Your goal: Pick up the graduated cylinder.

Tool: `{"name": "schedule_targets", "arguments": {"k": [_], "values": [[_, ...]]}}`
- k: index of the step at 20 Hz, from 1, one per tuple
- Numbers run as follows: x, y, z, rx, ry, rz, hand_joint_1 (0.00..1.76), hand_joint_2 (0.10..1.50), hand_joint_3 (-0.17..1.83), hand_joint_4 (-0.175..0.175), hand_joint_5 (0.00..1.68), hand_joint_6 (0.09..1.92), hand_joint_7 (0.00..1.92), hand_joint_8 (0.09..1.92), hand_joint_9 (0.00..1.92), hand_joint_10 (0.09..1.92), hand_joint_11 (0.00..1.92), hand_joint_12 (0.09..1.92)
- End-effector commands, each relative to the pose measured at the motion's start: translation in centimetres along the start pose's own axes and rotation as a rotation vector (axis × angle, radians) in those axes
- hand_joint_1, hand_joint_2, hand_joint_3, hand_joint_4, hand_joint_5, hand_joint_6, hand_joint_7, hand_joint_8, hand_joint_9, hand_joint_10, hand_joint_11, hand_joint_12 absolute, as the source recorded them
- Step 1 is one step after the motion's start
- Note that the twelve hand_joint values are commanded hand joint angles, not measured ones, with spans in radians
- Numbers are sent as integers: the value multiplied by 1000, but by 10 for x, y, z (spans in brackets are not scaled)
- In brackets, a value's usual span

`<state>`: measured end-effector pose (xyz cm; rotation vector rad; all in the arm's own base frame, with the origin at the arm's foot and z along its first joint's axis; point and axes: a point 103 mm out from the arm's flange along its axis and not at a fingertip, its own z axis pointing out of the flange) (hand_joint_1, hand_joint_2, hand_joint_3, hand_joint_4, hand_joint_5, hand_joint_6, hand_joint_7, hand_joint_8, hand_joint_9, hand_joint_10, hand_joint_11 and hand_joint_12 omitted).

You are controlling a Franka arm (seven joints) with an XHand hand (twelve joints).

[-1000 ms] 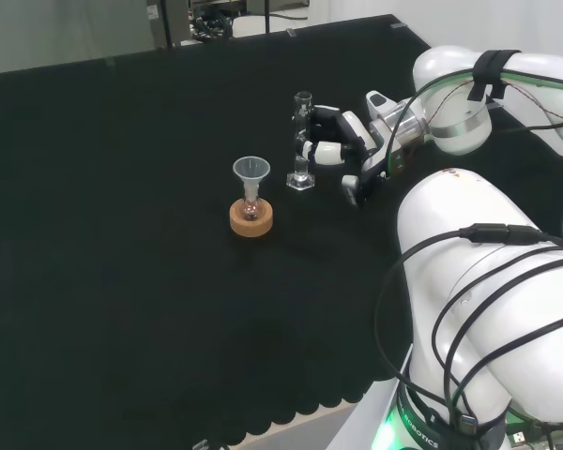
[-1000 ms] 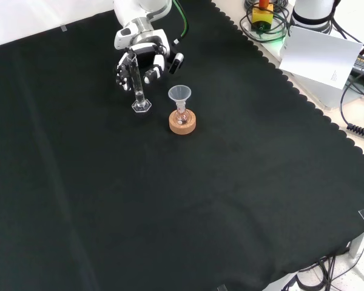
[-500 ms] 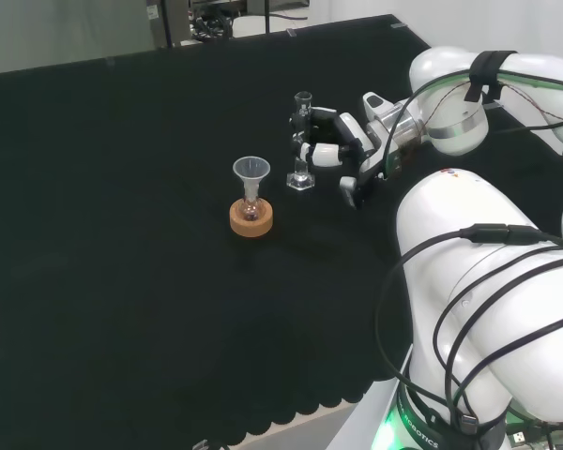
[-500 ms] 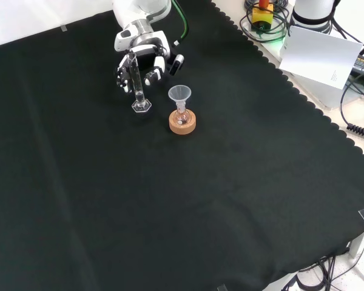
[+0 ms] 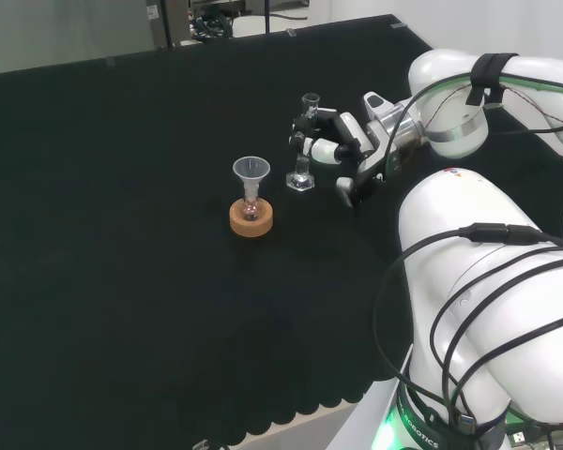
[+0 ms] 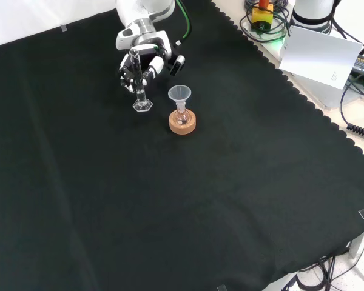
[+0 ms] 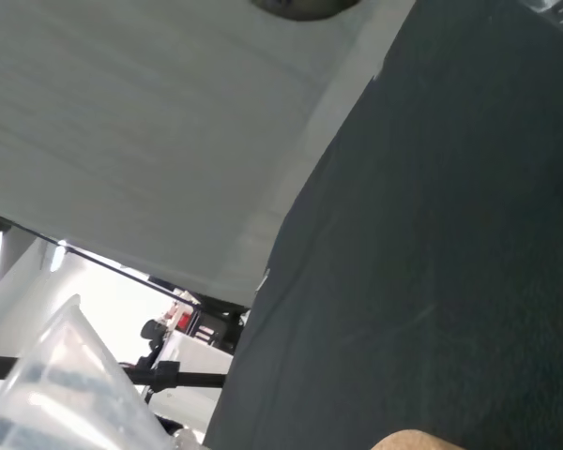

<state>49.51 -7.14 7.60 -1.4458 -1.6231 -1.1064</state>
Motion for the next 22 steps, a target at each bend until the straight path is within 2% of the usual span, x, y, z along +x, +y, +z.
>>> {"name": "schedule_targets", "arguments": {"k": [1,6,8,15,22], "values": [[5,0,3,-20,-97,-2,1076,1178,10,-67,856,1187,856,702,1175,290,1104,918],[18,5,3,10,-192,-19,1085,1183,1,-87,854,1192,879,708,1216,262,1156,879],[25,7,4,35,-255,-30,1087,1184,1,-91,854,1192,885,711,1227,260,1164,876],[49,15,-20,98,-433,-70,1100,1172,-1,-102,878,1157,963,672,1329,159,1244,808],[64,13,-55,145,-559,-41,1109,1162,-2,-105,901,1127,1045,616,1396,111,1298,769]]}}
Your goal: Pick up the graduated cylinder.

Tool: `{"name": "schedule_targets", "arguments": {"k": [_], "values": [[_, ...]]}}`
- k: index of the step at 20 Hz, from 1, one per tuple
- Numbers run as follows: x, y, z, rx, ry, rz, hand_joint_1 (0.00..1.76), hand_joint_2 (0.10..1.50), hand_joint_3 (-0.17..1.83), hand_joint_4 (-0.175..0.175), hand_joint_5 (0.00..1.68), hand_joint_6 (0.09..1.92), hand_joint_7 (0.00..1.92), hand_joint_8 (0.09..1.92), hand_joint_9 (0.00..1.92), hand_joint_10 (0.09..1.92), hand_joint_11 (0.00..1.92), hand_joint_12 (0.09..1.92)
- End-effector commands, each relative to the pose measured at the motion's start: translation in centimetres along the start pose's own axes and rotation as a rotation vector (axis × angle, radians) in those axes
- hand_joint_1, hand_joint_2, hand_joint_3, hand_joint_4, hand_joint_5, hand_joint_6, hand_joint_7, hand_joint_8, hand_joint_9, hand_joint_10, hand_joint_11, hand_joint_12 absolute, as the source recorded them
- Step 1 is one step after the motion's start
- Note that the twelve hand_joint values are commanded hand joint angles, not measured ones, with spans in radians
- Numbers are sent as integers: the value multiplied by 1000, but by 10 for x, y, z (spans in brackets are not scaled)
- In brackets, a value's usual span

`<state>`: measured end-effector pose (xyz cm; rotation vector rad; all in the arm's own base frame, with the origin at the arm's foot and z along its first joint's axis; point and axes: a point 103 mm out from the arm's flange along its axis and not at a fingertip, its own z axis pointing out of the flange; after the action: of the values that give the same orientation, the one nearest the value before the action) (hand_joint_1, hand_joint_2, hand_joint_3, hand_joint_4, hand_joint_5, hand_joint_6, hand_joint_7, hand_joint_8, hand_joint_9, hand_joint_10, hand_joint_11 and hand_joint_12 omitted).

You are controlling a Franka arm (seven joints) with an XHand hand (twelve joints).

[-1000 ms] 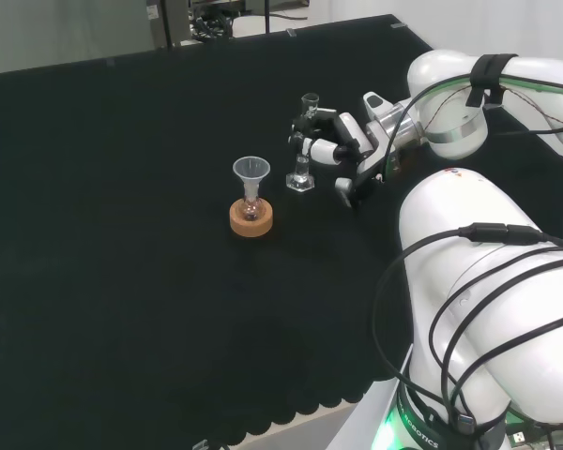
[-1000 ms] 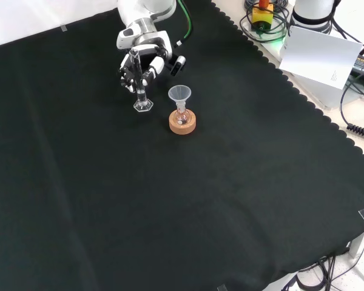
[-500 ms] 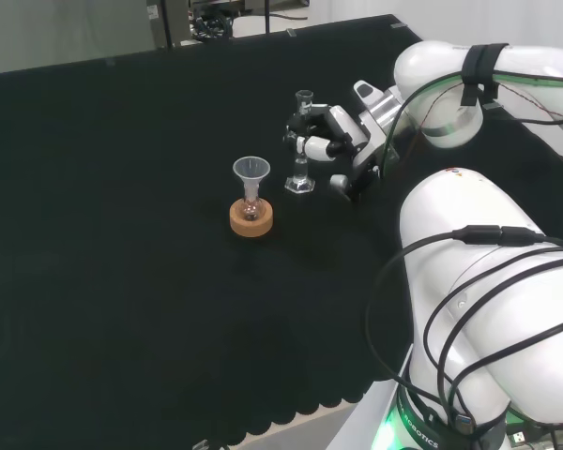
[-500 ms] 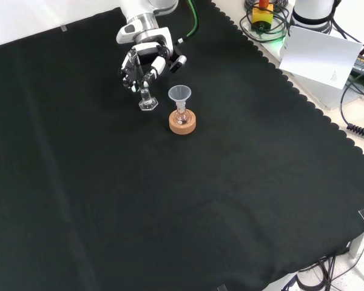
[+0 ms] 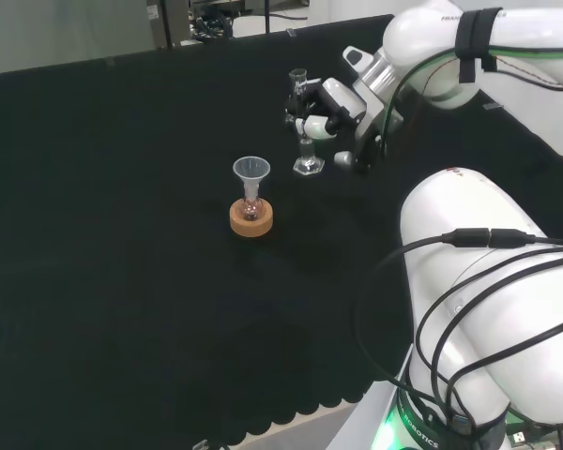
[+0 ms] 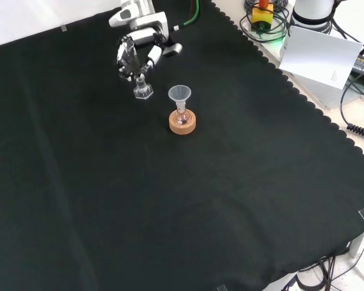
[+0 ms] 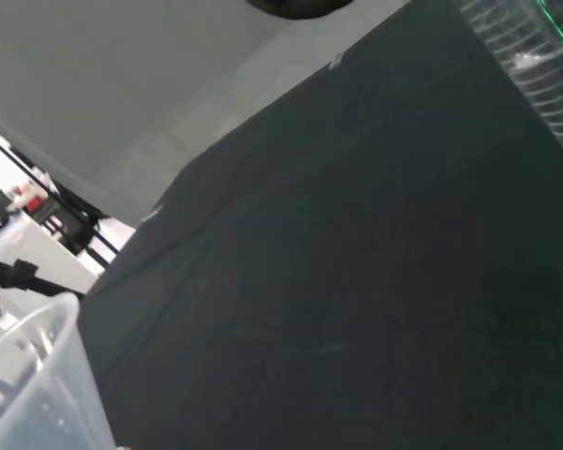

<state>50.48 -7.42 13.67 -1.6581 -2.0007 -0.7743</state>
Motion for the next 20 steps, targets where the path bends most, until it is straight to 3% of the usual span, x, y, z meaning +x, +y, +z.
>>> {"name": "schedule_targets", "arguments": {"k": [1,20], "values": [[0,-10,-35,72,-137,21,1109,1160,-2,-105,904,1122,1057,603,1403,103,1305,763],[34,-37,-60,354,-397,50,1113,1152,-2,-100,921,1102,1117,549,1446,87,1335,731]]}}
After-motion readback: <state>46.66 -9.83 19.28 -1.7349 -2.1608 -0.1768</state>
